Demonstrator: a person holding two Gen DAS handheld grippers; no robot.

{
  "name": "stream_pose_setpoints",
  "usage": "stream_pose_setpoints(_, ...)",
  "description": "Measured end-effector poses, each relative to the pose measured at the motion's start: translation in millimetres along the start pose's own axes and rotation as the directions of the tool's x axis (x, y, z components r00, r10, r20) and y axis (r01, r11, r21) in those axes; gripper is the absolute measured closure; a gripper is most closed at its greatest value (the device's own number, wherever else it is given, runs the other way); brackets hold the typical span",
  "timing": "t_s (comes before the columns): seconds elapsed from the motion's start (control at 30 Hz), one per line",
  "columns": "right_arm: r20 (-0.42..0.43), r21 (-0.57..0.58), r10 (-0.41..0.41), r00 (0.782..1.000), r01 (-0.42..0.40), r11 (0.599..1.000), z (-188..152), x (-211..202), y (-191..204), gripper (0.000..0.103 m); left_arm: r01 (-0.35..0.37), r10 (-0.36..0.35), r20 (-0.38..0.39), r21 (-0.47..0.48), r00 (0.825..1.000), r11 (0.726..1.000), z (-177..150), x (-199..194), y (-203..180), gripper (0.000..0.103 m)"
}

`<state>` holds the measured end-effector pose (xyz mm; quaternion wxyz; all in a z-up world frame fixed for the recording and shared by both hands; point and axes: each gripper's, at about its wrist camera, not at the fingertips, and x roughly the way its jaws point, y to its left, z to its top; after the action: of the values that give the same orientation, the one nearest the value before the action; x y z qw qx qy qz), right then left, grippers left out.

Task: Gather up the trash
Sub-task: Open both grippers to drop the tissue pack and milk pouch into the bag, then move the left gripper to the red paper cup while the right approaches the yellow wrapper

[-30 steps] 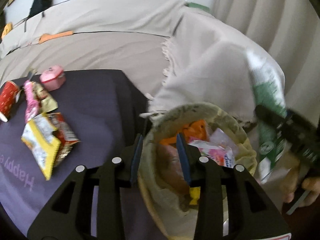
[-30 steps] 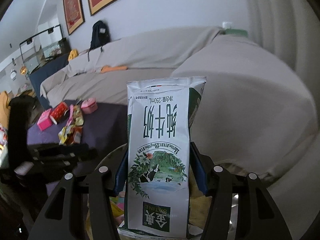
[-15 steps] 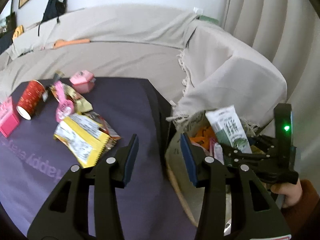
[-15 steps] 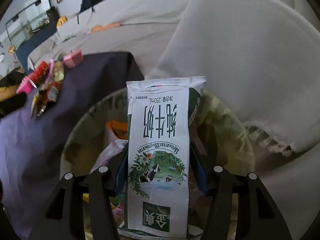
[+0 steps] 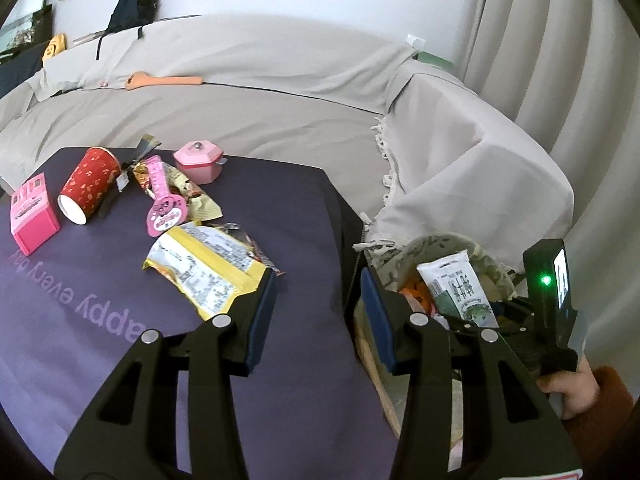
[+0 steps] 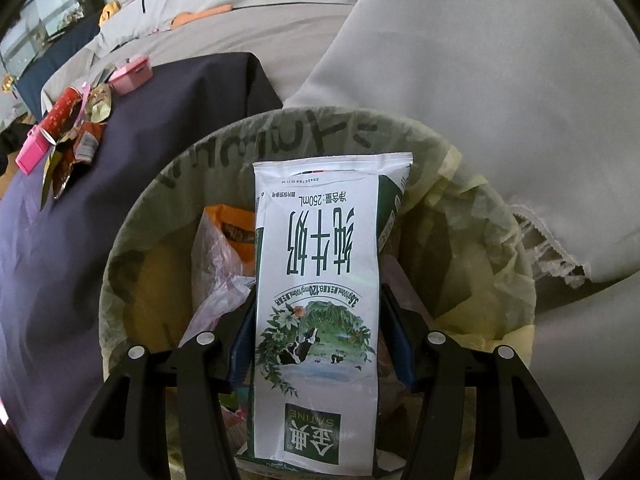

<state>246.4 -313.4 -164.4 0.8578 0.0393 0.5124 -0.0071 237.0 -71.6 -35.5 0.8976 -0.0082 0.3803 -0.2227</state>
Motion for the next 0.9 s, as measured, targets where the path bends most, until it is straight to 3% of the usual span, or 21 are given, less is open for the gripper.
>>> stream_pose_setpoints(0.2,0.057,0.030,0.033,0.998,-0.034,0.999,-3,-17,-2,0.049,-0.009,0.009,0.026,-0.020,1.000,1.000,-2,-11,20,0.056)
stream_pose_setpoints(0.3,0.099,0.009,0.026,0.995,-0.027,1.000,-6,-33,3,0.040,-0.027,0.029,0.022,-0.052,0.999,0.998,-4,-12,37,0.056)
stream_pose_setpoints(0.47,0.171,-0.030,0.038,0.984,-0.033,0.999,-8,-62,9,0.039,-0.063,0.065,0.023,-0.110,0.998,0.992,-8,-16,66,0.056)
stream_pose_setpoints(0.67,0.292,-0.020,0.122,0.949,-0.122,0.992,9,-99,24,0.033,-0.108,0.115,0.046,-0.127,0.992,0.986,-11,-24,96,0.053)
stream_pose_setpoints(0.8,0.305,-0.056,0.191,0.933,-0.182,0.982,24,-106,53,0.030,-0.123,0.138,0.085,-0.157,0.987,0.980,-15,-36,134,0.050)
stream_pose_setpoints(0.9,0.326,-0.090,0.178,0.928,-0.157,0.984,35,-103,81,0.030,-0.147,0.164,0.096,-0.167,0.982,0.975,-15,-40,163,0.049)
